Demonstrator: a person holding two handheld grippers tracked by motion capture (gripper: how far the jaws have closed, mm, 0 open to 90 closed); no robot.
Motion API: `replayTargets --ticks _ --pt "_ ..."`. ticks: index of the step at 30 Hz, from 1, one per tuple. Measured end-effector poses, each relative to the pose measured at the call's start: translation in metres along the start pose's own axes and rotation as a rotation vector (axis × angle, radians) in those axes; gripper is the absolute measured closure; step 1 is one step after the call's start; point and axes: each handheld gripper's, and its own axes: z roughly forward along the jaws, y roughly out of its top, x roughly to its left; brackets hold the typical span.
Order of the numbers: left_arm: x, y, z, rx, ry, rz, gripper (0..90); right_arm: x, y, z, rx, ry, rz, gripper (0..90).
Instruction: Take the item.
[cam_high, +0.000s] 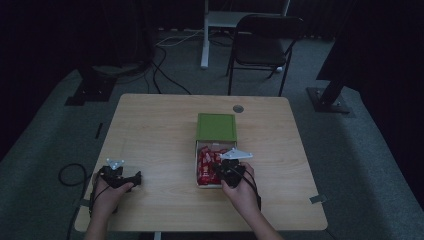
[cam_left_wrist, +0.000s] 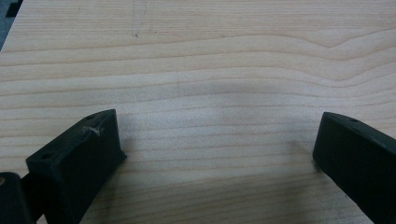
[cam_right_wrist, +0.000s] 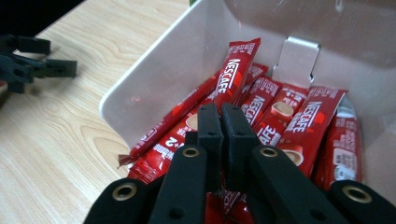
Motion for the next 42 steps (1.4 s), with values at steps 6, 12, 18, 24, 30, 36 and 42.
replayTargets --ticks 6,12,18,24,30,36,42 --pt "0.0 0.0 0.0 -0.001 0.0 -0.002 1.7 -0.002 0.003 -0.007 -0.009 0.03 0.002 87.4" --pt "0.0 0.0 0.0 0.0 0.0 0.0 1.7 -0.004 0.005 -0.015 -0.017 0.046 -0.003 87.4" --pt "0.0 0.0 0.0 0.0 0.0 0.0 1.7 -0.006 0.007 -0.027 -0.037 0.069 0.009 87.4" --pt "0.0 0.0 0.0 0.001 0.0 0.0 1.7 -0.006 0.009 -0.038 -0.052 0.098 0.014 87.4" --pt "0.0 0.0 0.0 0.0 0.0 0.0 1.7 -0.007 0.012 -0.048 -0.07 0.113 0.018 87.4" --pt "0.0 0.0 0.0 0.0 0.0 0.0 1.7 -0.01 0.017 -0.056 -0.098 0.115 0.019 87.3" --pt "0.0 0.0 0.0 0.001 0.0 0.001 1.7 -0.015 0.024 -0.066 -0.134 0.105 0.023 87.3"
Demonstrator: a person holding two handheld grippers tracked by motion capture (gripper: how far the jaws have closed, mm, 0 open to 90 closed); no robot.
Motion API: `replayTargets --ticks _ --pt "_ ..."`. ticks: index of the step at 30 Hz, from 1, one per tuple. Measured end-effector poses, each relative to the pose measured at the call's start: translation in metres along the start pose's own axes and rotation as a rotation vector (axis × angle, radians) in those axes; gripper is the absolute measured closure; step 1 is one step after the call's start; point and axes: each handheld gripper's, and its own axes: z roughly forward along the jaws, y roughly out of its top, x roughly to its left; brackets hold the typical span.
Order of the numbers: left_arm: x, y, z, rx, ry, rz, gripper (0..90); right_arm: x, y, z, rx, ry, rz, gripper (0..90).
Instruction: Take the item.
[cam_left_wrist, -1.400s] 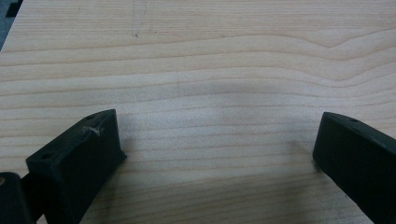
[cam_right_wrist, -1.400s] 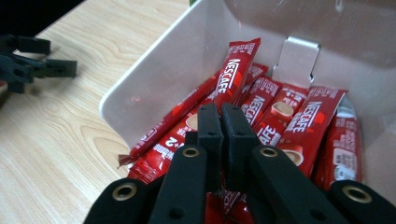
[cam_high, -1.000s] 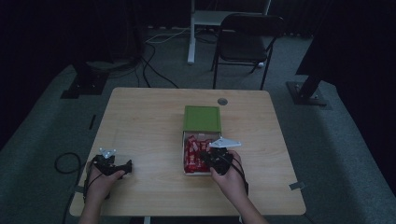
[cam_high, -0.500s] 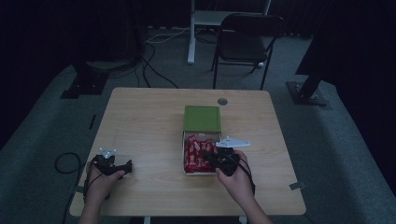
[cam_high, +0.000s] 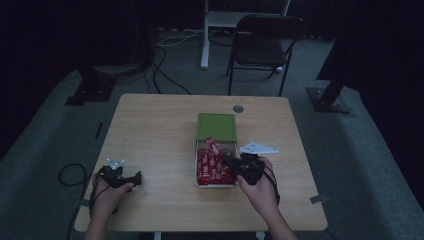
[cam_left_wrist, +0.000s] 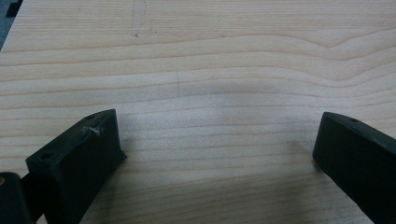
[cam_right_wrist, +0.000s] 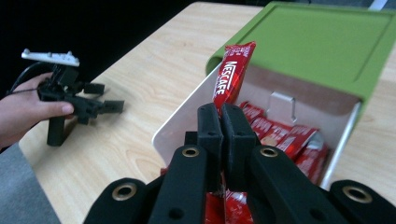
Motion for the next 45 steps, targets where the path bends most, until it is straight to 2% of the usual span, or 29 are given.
replayTargets --ticks 10,20,37,45 --pt "0.0 0.0 0.0 0.001 0.0 0.001 1.7 -0.016 0.013 -0.012 -0.05 -0.042 0.017 87.2" --pt "0.0 0.0 0.0 -0.001 0.0 -0.001 1.7 -0.037 0.014 -0.023 -0.085 -0.096 0.054 87.2" --pt "0.0 0.0 0.0 0.0 0.0 0.0 1.7 -0.077 0.0 -0.046 -0.127 -0.223 0.1 87.1" --pt "0.0 0.0 0.0 0.0 0.0 -0.001 1.7 -0.095 -0.011 -0.052 -0.127 -0.274 0.133 87.0"
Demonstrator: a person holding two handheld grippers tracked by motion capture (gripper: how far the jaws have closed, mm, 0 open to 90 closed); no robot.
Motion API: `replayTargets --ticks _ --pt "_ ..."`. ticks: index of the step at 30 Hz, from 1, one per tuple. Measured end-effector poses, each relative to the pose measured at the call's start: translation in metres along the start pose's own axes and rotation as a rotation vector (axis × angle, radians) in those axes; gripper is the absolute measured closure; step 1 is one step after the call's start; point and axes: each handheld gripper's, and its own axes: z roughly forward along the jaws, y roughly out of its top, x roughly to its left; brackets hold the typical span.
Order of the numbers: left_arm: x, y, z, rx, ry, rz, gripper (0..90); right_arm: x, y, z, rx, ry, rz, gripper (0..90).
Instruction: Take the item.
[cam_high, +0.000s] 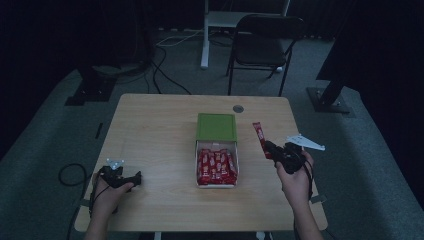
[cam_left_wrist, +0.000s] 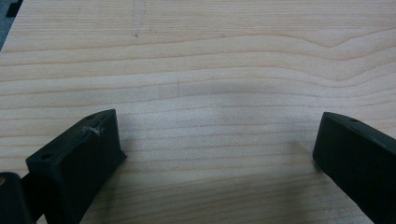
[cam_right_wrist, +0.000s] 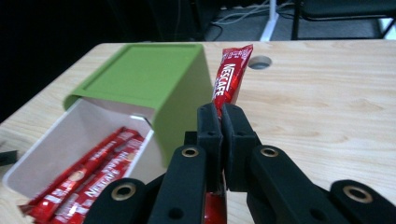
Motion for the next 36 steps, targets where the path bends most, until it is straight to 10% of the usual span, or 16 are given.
replayTargets --ticks 36 --pt "0.0 0.0 0.0 0.0 0.0 0.0 1.7 -0.078 -0.051 0.005 0.045 -0.219 0.134 87.1"
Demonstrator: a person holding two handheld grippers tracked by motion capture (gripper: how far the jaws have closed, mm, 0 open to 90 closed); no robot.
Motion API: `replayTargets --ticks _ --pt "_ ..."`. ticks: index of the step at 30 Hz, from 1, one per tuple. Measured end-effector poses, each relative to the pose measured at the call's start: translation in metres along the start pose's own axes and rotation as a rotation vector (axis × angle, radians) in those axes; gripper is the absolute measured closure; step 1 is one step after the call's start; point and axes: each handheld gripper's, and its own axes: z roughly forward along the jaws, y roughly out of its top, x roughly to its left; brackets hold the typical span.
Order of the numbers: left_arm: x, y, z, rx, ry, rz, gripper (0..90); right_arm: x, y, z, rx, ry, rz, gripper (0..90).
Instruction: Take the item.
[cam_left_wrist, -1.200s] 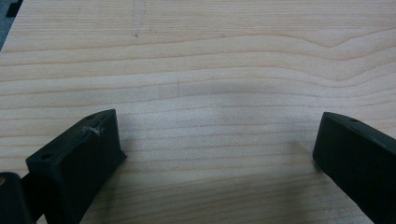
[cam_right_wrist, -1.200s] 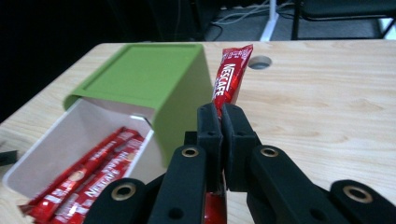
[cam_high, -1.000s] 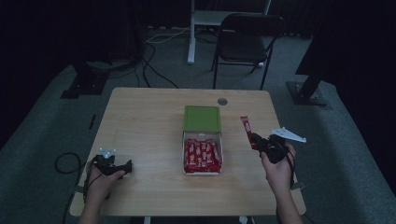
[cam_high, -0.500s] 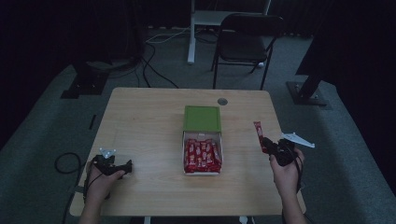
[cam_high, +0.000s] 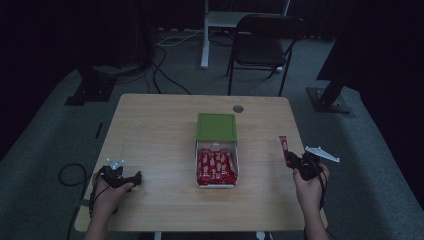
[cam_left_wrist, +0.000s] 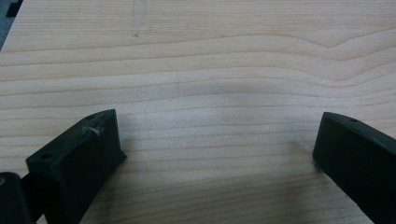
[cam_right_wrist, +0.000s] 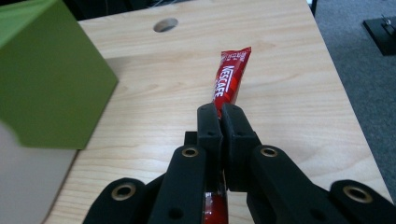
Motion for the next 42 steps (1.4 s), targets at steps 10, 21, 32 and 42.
replayTargets --ticks 10,21,32,42 --pt "0.0 0.0 0.0 0.0 0.0 0.0 1.7 -0.018 -0.015 0.014 0.037 -0.052 0.031 87.1" --pt "0.0 0.0 0.0 -0.001 0.0 0.0 1.7 -0.025 -0.026 0.029 0.07 -0.065 0.033 87.1" --pt "0.0 0.0 0.0 -0.001 0.0 -0.001 1.7 -0.034 -0.035 0.037 0.105 -0.072 0.041 86.9" --pt "0.0 0.0 0.0 0.0 0.0 0.0 1.7 -0.037 -0.04 0.041 0.128 -0.088 0.031 86.1"
